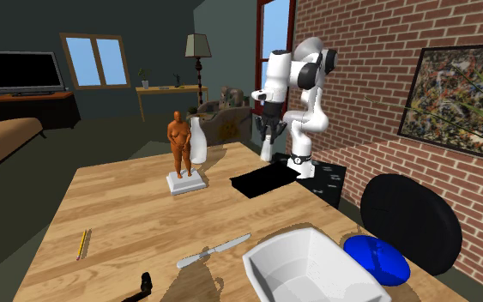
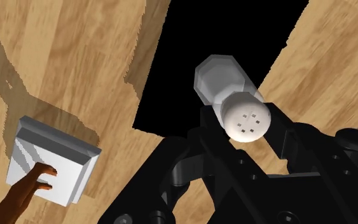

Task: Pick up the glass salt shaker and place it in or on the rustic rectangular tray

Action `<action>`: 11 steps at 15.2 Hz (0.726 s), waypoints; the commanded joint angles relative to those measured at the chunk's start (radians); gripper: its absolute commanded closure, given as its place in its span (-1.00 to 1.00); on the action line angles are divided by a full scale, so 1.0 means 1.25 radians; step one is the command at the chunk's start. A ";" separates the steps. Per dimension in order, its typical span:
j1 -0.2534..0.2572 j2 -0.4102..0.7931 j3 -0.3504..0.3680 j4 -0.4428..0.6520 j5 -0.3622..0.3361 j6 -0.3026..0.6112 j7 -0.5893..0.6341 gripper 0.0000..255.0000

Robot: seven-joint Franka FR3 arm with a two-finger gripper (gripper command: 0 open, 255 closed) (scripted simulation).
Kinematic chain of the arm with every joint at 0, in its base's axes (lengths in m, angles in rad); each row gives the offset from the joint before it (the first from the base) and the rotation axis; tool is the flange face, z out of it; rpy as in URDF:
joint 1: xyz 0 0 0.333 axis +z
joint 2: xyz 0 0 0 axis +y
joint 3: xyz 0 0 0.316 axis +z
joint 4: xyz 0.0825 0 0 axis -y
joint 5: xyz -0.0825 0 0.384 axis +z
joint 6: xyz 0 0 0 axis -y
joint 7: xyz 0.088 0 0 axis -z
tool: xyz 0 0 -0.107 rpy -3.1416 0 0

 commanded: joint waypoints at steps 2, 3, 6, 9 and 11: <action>-0.001 0.005 -0.001 -0.030 -0.002 0.035 0.003 1.00; -0.001 0.007 -0.001 -0.039 -0.002 0.046 0.004 1.00; -0.001 0.016 -0.001 -0.064 -0.004 0.081 0.007 1.00; -0.002 0.027 -0.002 -0.089 -0.007 0.116 0.011 1.00; -0.003 0.036 -0.002 -0.104 -0.008 0.140 0.013 1.00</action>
